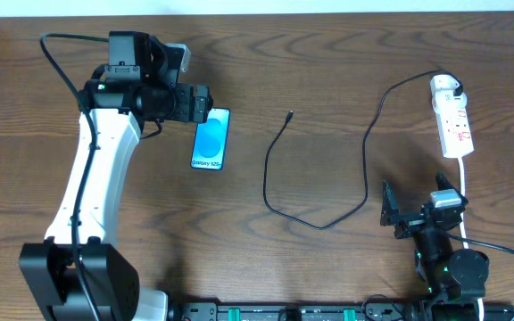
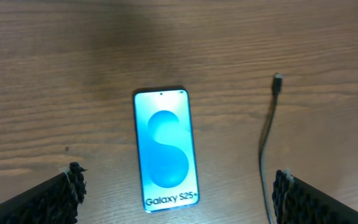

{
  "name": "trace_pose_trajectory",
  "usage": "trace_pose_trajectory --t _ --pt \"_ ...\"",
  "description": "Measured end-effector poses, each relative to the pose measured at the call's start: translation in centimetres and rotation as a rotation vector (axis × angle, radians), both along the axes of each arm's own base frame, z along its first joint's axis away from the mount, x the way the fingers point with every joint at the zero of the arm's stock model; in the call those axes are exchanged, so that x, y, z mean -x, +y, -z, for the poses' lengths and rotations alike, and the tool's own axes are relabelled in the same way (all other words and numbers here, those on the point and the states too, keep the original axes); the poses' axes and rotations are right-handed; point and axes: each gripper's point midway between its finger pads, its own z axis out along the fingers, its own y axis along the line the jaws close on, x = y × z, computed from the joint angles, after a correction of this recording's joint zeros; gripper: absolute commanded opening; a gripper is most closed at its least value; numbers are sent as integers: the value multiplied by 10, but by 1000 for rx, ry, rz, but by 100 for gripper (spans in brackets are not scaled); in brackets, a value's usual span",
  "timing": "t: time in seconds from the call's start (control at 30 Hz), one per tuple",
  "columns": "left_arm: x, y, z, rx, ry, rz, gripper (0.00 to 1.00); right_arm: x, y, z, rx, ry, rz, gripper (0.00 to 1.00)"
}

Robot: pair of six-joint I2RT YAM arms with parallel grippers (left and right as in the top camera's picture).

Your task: Plug charger to phone and switch on socket

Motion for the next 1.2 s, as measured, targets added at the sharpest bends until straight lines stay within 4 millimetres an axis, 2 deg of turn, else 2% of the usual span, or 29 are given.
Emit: trace_pose_trajectory --t 0.33,0.6,0.7,0.83,1.2 --pt "-9 10 47 -60 102 -29 98 0 0 0 0 0 0 99" --pt "-12 11 78 -74 168 -25 98 0 0 0 0 0 0 99" --pt "-12 11 97 -82 211 -24 98 0 0 0 0 0 0 99" --pt "-10 7 119 -89 264 -13 98 0 0 0 0 0 0 99" --pt "-7 -7 150 -102 322 24 98 0 0 0 0 0 0 99"
